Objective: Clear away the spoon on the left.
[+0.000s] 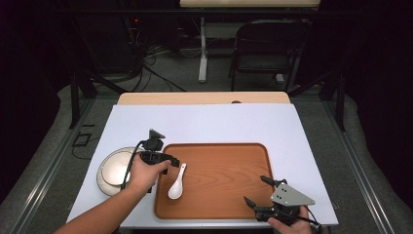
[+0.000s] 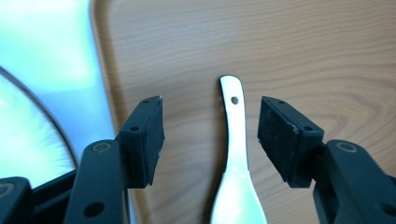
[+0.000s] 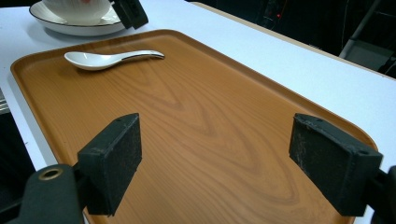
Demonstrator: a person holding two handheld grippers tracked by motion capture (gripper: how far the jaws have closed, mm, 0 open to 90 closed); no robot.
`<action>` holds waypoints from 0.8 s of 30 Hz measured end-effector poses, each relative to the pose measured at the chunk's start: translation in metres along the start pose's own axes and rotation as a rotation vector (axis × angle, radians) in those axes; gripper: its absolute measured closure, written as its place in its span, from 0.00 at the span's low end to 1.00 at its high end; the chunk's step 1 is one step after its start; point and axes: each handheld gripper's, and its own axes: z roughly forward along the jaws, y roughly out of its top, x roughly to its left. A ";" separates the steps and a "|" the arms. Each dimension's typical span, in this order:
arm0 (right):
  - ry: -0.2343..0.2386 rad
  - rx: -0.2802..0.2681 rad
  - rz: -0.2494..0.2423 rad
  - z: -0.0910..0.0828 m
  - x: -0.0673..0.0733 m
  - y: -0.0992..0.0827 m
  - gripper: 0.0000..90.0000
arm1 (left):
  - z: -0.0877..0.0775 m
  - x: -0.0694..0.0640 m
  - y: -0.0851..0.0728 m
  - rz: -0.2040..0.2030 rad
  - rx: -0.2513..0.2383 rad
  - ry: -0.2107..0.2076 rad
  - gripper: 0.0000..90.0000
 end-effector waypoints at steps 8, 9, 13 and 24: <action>0.000 0.001 -0.003 0.001 0.000 0.000 0.19 | -0.017 0.003 -0.001 0.047 0.006 0.026 0.45; 0.000 0.001 -0.002 0.001 0.000 0.000 0.19 | -0.019 0.004 -0.002 0.055 0.004 0.025 0.44; -0.001 0.001 -0.003 0.000 0.000 0.000 0.19 | -0.028 0.005 -0.008 0.079 0.009 0.016 0.44; -0.002 0.002 -0.003 0.001 0.000 0.000 0.19 | -0.053 0.020 -0.023 0.118 -0.019 0.014 0.44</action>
